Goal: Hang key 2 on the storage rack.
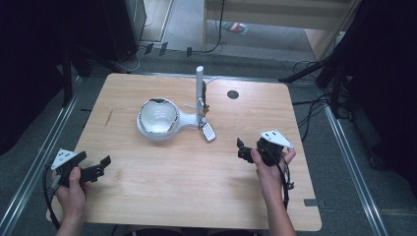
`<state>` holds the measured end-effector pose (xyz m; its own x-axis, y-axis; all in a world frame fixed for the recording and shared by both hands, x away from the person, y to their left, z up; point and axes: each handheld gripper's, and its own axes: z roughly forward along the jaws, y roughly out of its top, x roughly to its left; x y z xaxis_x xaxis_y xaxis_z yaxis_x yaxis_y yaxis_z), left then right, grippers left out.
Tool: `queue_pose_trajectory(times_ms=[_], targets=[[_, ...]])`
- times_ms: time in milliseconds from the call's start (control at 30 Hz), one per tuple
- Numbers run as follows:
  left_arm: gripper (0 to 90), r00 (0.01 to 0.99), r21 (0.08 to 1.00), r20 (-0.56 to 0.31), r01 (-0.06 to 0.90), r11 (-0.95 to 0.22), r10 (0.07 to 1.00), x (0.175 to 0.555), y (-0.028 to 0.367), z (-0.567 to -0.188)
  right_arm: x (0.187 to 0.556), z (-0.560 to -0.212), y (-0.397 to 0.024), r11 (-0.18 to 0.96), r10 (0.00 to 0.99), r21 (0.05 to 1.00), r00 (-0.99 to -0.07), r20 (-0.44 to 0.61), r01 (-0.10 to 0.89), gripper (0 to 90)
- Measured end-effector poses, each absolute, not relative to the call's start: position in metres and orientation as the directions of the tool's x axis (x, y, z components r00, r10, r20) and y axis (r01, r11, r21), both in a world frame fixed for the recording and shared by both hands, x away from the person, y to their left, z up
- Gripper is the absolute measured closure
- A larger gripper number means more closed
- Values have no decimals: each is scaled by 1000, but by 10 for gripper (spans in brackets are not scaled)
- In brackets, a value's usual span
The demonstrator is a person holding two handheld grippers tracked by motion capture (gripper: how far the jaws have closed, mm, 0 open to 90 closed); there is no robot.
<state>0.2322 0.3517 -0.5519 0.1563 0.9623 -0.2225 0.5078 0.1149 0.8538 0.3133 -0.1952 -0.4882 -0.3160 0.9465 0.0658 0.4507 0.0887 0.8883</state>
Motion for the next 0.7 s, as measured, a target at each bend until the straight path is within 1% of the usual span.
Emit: queue_pose_trajectory(times_ms=[367, 700], targets=[[7, 156, 855, -222, 505, 116, 962, 232, 351, -552, 294, -494, -230, 56, 961, 883, -266, 80, 466, 0], [7, 159, 858, -221, 502, 114, 962, 232, 351, -552, 282, -497, -251, 39, 967, 878, -240, 88, 477, 0]])
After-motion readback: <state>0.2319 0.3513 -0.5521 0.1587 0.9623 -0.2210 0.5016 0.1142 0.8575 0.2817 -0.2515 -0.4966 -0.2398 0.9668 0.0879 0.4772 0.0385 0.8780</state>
